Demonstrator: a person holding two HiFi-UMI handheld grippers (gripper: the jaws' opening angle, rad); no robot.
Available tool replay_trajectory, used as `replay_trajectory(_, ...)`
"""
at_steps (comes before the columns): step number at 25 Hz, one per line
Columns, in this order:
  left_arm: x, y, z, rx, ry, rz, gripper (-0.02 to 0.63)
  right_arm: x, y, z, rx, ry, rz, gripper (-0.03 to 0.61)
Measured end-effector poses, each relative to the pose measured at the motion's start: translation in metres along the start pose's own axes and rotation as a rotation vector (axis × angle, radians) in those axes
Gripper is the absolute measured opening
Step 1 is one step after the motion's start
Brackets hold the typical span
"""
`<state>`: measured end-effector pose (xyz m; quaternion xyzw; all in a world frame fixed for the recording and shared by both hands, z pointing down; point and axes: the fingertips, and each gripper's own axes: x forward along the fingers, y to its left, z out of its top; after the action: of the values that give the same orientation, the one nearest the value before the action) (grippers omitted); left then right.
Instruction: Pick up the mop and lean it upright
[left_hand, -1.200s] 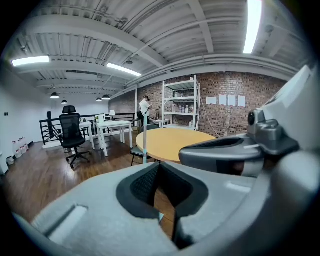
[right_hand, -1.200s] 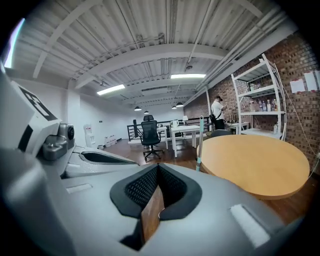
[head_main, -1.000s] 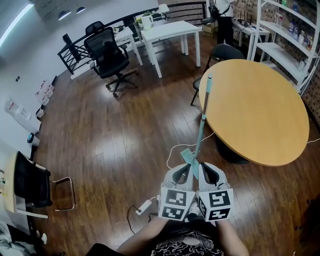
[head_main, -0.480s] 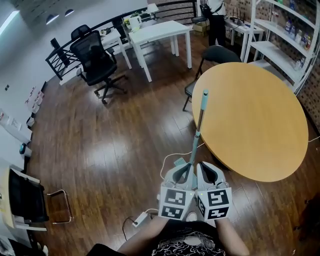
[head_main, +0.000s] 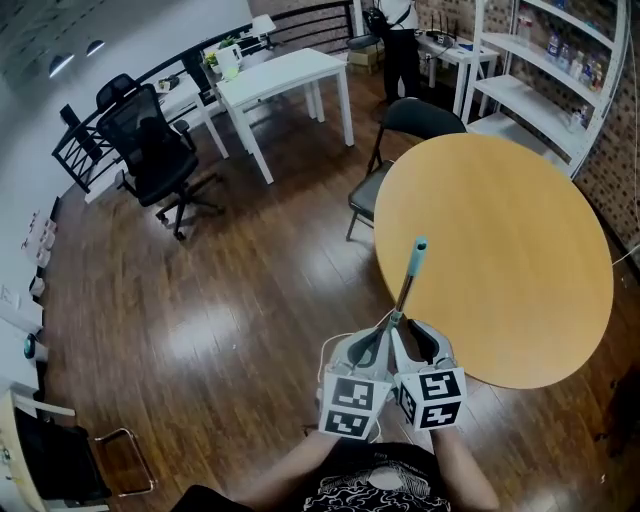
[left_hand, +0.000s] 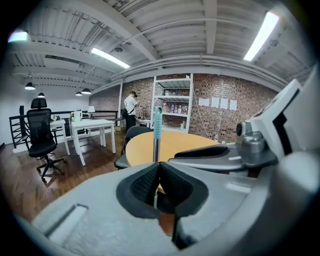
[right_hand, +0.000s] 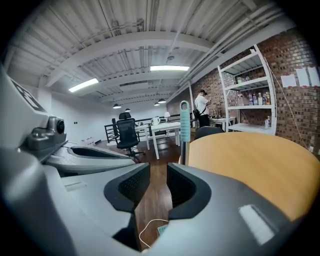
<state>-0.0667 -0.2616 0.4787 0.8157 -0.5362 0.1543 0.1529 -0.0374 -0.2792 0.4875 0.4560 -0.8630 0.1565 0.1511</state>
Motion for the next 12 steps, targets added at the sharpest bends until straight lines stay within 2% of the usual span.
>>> replay_trajectory(8, 0.031, 0.041, 0.015, 0.008, 0.002, -0.087, 0.003, 0.056, -0.038, 0.006, 0.072, 0.029, -0.154, 0.196)
replay_trajectory(12, 0.034, 0.055, 0.019, 0.016, 0.005, -0.116, 0.004, 0.076, -0.049, 0.002, 0.116, 0.053, -0.196, 0.227)
